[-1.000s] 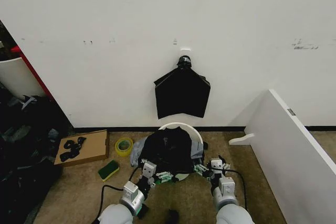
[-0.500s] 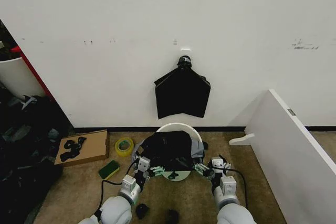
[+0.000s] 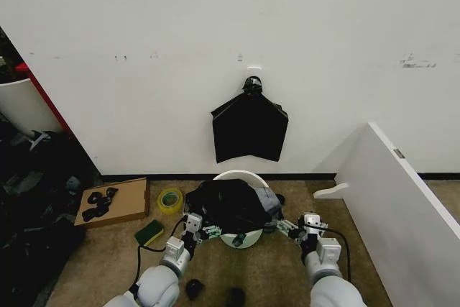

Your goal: Place the garbage bag over the trash bin.

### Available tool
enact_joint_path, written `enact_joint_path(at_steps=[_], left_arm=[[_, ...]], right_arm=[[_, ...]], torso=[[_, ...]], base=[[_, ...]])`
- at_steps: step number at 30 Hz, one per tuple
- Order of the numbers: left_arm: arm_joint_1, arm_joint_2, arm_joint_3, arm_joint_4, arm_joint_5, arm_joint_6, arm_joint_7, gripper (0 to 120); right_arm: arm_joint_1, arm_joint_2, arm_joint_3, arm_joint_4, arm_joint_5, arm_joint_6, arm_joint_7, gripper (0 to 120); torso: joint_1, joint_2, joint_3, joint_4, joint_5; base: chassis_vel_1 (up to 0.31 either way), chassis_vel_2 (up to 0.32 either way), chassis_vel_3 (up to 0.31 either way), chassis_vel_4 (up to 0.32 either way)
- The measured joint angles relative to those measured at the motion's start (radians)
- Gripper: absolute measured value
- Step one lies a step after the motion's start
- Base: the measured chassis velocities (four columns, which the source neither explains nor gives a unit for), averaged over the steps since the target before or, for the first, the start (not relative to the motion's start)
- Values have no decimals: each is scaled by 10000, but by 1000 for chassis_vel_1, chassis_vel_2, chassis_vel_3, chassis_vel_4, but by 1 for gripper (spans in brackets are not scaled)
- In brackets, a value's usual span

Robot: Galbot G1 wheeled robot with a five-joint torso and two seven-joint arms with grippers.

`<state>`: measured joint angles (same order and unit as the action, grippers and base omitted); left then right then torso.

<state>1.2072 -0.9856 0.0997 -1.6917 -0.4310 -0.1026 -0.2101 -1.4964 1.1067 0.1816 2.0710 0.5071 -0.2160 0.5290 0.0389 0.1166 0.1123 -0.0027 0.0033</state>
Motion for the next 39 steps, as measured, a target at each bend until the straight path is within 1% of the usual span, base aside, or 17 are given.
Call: enact_joint_path(at_steps=[3,6,7,9,13,20,23,25,27,29,31,33,34,35,36,38,39], left_arm=[[89,57,-83,-290,-13,-8,-8,100],[372,350,-310,-1085,-125,-34,1,100],[384,360,-319,-1112,-129,-36,3,100],[680,627,-531,-1769,-204,-119,116,100],[952,854,-728,-2242,-204,-187,215,100],[1474,1122,-1168,-2723,-121,-366,253,100],[1934,1232,-1575,-3132,-7,-502,309,100],[2009,1243,-1636,-3214,18,-533,314,100],[2256,1258,-1837,-3532,62,-617,313,100],[2469,1212,-2028,-3874,20,-689,290,100],[2616,1140,-2071,-4039,-81,-726,276,100],[2596,1129,-2061,-4049,-139,-737,275,100],[2500,1141,-2029,-4049,-251,-745,271,100],[2498,1146,-2033,-4049,-269,-751,266,100],[2578,1150,-2090,-4055,-295,-781,267,100],[2977,1150,-2186,-4152,-292,-882,279,100],[2977,1150,-2186,-4152,-292,-882,279,100]], right_arm=[[39,0,11,0,5,-9,49,100],[117,28,148,101,181,-81,248,100],[119,29,165,120,202,-87,259,100],[98,22,456,399,481,-171,312,100],[31,-59,833,752,757,-277,327,100],[-210,-243,1375,1371,1138,-441,242,100],[72,-546,1637,1366,1737,-704,-110,100],[191,-628,1696,1326,1944,-814,-180,100],[634,-942,1901,1088,2683,-1130,-456,100],[1271,-1470,2155,613,3451,-1480,-1125,100],[1966,-1982,2189,-54,3883,-1799,-2006,100],[2214,-2183,2209,-329,3972,-1921,-2367,100],[2629,-2500,2199,-819,4100,-2134,-2877,100],[2790,-2583,2144,-993,4157,-2197,-3003,100],[3380,-2800,1868,-1558,4431,-2463,-3388,100],[4470,-3089,1237,-2491,4929,-2993,-4076,100],[4470,-3089,1237,-2491,4929,-2993,-4076,100]], torso=[[0,0,0,0,1],[0,0,0,0,3],[0,0,0,1,3],[0,0,0,2,2],[0,0,0,0,2],[0,1,-1,-3,1],[0,0,-1,-1,2],[0,0,-1,2,2],[0,0,-1,5,4],[0,1,-1,-4,3],[0,0,0,5,7],[0,0,0,11,7],[0,0,-1,0,0],[0,1,0,-7,-2],[0,0,0,-12,0],[0,0,0,-2,8],[0,0,0,-2,8]], base=[[0,0,0,0],[0,0,0,0],[0,0,0,0],[0,0,0,0],[0,0,0,0],[0,0,0,0],[0,0,0,0],[0,0,0,0],[0,0,0,0],[0,0,0,0],[0,0,0,0],[0,0,0,0],[0,0,0,0],[0,0,0,0],[0,0,0,0],[0,0,0,0],[0,0,0,0]])
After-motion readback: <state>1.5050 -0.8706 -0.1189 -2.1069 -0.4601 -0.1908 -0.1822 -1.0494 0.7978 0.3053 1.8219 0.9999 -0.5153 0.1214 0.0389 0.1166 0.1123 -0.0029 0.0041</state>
